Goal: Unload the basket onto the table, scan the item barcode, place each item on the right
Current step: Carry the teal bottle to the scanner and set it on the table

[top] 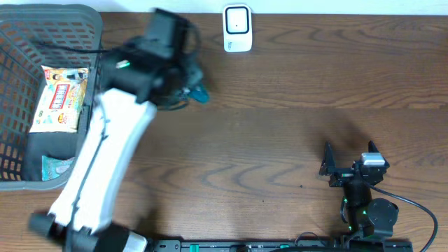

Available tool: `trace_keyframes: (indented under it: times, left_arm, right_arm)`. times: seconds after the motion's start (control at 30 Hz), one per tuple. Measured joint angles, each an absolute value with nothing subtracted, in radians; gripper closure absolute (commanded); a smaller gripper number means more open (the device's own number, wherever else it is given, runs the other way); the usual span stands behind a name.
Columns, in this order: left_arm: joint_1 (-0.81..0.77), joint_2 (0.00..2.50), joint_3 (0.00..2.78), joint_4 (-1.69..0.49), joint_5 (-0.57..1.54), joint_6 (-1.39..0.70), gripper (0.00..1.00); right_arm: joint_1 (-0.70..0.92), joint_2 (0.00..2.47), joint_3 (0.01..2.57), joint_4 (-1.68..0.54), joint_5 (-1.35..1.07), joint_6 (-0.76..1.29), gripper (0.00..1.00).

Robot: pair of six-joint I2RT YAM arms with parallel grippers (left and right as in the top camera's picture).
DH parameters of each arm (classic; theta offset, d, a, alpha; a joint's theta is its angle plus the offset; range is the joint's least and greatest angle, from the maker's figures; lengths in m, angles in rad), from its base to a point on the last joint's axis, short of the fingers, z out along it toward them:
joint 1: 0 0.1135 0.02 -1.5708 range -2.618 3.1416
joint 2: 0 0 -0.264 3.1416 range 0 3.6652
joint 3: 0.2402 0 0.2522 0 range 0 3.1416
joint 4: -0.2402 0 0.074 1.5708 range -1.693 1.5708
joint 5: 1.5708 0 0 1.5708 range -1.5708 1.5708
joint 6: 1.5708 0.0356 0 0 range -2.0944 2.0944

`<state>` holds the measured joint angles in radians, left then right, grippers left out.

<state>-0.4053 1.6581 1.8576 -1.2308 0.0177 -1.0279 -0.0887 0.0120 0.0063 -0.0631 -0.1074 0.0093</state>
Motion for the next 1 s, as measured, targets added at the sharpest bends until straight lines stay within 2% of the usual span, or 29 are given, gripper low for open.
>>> trace_keyframes:
  times: [0.2, 0.43, 0.47, 0.57, 0.63, 0.67, 0.7, 0.73, 0.77, 0.8, 0.83, 1.0]
  left_arm:
    - [-0.508, 1.922, 1.858, -1.216, -0.007, -1.253, 0.81]
    - [-0.516, 2.06, 1.857, -1.227, -0.011, -1.435, 0.78]
    - [-0.516, 2.067, 1.857, -1.227, -0.012, -1.474, 0.76]
    - [-0.516, 2.072, 1.857, -1.227, -0.015, -1.621, 0.58]
    - [-0.516, 2.072, 1.857, -1.226, -0.017, -1.699, 0.52]
    - [-0.516, 2.072, 1.857, -1.227, -0.018, -1.711, 0.41]
    - [-0.516, 2.072, 1.858, -1.227, -0.023, -1.737, 0.37]
    - [-0.516, 2.072, 1.858, -1.227, -0.025, -1.753, 0.28]
    - [-0.516, 2.072, 1.858, -1.227, -0.028, -1.755, 0.11]
    - [-0.516, 2.072, 1.858, -1.227, -0.029, -1.752, 0.05]
    - [-0.516, 2.072, 1.858, -1.227, -0.031, -1.748, 0.01]
    - [-0.516, 2.062, 1.858, -1.227, -0.03, -1.684, 0.02]
  right_arm:
    - [-0.089, 0.012, 0.006, -0.063, -0.107, 0.009, 0.01]
    - [-0.089, 0.012, 0.006, -0.063, -0.107, 0.009, 0.01]
    - [-0.089, 0.012, 0.006, -0.063, -0.107, 0.009, 0.01]
    - [-0.089, 0.012, 0.006, -0.063, -0.107, 0.009, 0.01]
    - [-0.089, 0.012, 0.006, -0.064, -0.107, 0.009, 0.01]
    - [-0.089, 0.012, 0.006, -0.063, -0.107, 0.009, 0.01]
    - [-0.089, 0.012, 0.006, -0.063, -0.107, 0.009, 0.01]
    - [-0.089, 0.012, 0.006, -0.063, -0.107, 0.009, 0.01]
    - [-0.089, 0.012, 0.006, -0.063, -0.107, 0.009, 0.01]
    - [-0.089, 0.012, 0.006, -0.063, -0.107, 0.009, 0.01]
    - [-0.089, 0.012, 0.006, -0.063, -0.107, 0.009, 0.01]
    - [-0.089, 0.012, 0.006, -0.063, -0.107, 0.009, 0.01]
